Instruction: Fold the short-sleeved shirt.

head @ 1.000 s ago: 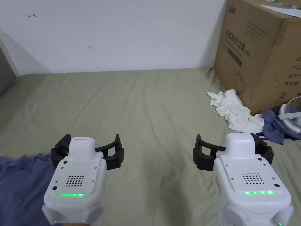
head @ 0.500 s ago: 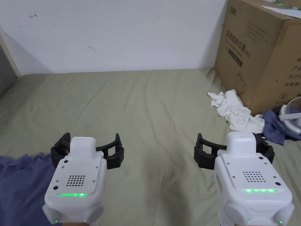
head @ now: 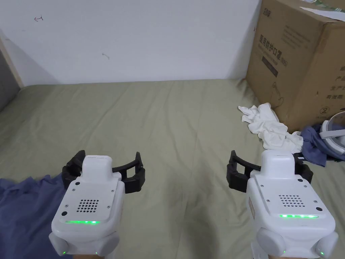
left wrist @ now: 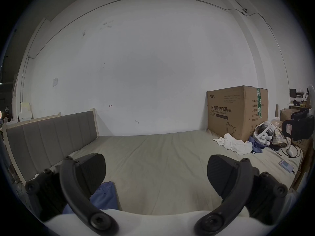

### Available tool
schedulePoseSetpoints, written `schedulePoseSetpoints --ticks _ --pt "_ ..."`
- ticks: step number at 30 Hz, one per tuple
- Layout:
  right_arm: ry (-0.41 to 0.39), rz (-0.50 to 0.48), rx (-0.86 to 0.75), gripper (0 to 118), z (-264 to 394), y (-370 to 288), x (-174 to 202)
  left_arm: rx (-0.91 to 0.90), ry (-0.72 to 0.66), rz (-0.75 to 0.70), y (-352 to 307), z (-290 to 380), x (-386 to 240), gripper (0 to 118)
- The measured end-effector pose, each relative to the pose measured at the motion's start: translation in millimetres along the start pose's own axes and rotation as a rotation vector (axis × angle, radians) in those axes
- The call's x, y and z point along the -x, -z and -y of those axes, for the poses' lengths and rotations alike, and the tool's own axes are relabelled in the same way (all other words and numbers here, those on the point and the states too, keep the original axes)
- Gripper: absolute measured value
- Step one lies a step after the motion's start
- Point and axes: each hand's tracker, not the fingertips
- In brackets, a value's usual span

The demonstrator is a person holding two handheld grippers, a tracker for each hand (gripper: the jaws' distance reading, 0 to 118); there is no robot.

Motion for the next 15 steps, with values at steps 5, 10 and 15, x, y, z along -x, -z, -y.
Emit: schedulePoseSetpoints --ticks 5,10,15 --pt "0.0 -0.024 0.029 56 -2.0 1.8 -0.3 -0.016 -0.027 0.008 -3.1 -5.5 -1.6 57" --pt "0.019 -0.055 0.019 4 -0.9 -0.9 -3.1 0.004 -0.071 0.022 0.4 -9.0 4.3 10" --pt "0.002 -0.064 -0.01 2 -2.6 -6.5 -1.2 0.02 -0.105 0.026 1.9 -9.8 7.8 5"
